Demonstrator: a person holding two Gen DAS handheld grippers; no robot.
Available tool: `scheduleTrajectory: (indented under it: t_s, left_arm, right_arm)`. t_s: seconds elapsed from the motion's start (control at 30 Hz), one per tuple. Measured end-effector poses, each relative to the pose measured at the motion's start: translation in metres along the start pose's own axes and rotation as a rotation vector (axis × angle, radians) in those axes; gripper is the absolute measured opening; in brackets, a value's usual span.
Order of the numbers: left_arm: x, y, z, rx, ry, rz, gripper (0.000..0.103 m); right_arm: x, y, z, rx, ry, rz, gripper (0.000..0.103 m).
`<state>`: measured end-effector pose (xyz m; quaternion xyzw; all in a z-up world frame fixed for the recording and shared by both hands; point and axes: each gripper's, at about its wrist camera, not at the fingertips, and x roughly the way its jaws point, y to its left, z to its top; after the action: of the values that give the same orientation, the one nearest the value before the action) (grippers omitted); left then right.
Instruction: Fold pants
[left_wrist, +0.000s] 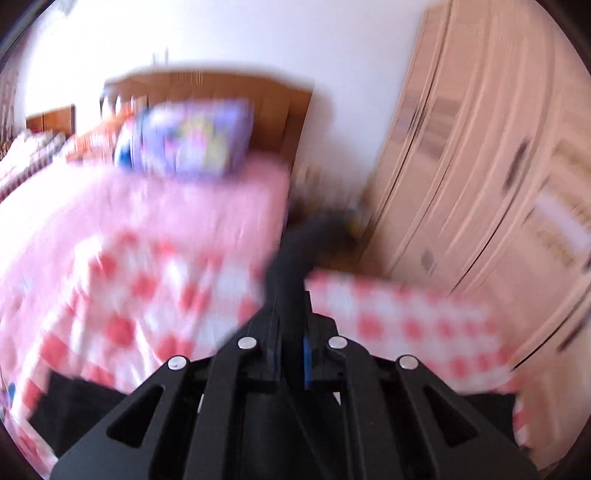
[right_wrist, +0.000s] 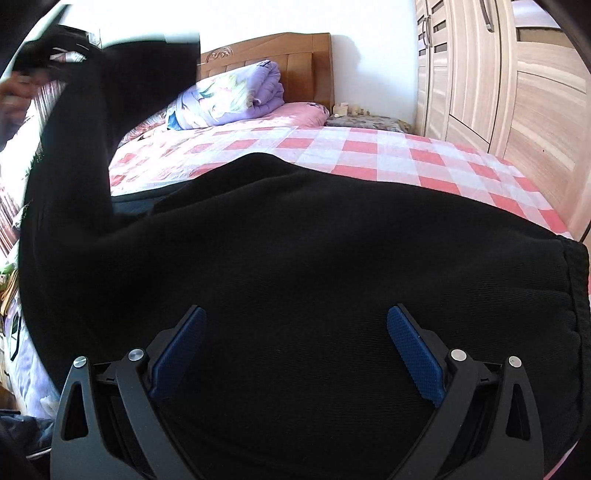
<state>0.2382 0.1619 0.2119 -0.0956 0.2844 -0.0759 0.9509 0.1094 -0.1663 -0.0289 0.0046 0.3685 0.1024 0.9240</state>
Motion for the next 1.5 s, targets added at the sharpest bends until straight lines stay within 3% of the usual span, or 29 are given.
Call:
scheduleTrajectory:
  t_s: [0.1,0.17,0.23,0.33,0.4,0.47,0.57,0.63,0.7,0.93,1.03,1.13,1.27,1.43,1.5]
  left_arm:
    - [-0.077,0.017,0.003,-0.017,-0.150,-0.002,0.007]
    - [-0.103,0.036,-0.013,-0.052,-0.161,0.012,0.007]
    - [-0.104,0.066,-0.043,-0.108,-0.096,0.073,0.008]
    - [-0.072,0.130,-0.106,-0.254,0.065,0.189,0.008]
    - [-0.041,0.188,-0.161,-0.407,0.206,0.203,0.008]
    - [-0.019,0.227,-0.210,-0.497,0.299,0.238,0.008]
    - [-0.029,0.245,-0.235,-0.516,0.243,0.159,0.013]
    - [-0.043,0.242,-0.232,-0.473,0.210,0.165,0.029]
    - [-0.049,0.233,-0.225,-0.373,0.185,0.232,0.054]
    - [-0.065,0.180,-0.224,0.127,0.099,0.420,0.070]
    - [-0.066,0.177,-0.232,0.201,0.129,0.470,0.075]
    - [-0.067,0.189,-0.240,0.179,0.155,0.500,0.077]
    - [-0.071,0.210,-0.246,0.099,0.159,0.479,0.077]
    - [-0.073,0.206,-0.246,0.092,0.143,0.468,0.077]
    - [-0.074,0.205,-0.247,0.083,0.142,0.456,0.077]
  right_arm:
    - [-0.002,-0.006,-0.001,0.029,-0.008,0.000,0.096]
    - [-0.002,-0.009,-0.002,0.047,0.001,0.008,0.096]
    - [0.002,-0.008,0.001,0.048,0.026,0.002,0.096]
    - [0.006,-0.003,0.001,0.021,0.047,-0.017,0.097]
    - [0.007,-0.001,0.001,0.010,0.053,-0.023,0.097]
    - [0.008,0.000,0.001,0.000,0.059,-0.027,0.097]
    - [0.010,0.001,0.001,-0.005,0.066,-0.031,0.099]
    - [0.010,0.001,0.000,-0.005,0.067,-0.032,0.099]
    - [0.010,0.001,0.000,-0.004,0.067,-0.032,0.099]
    - [0.009,0.001,0.000,-0.002,0.065,-0.030,0.099]
    - [0.010,0.000,0.000,-0.001,0.064,-0.028,0.099]
    - [0.003,0.009,0.000,-0.011,0.043,-0.089,0.099]
    - [-0.015,0.073,0.011,-0.111,-0.028,0.133,0.099]
    - [0.001,0.201,0.017,-0.345,0.061,0.502,0.099]
    - [0.017,0.249,0.014,-0.407,0.105,0.589,0.099]
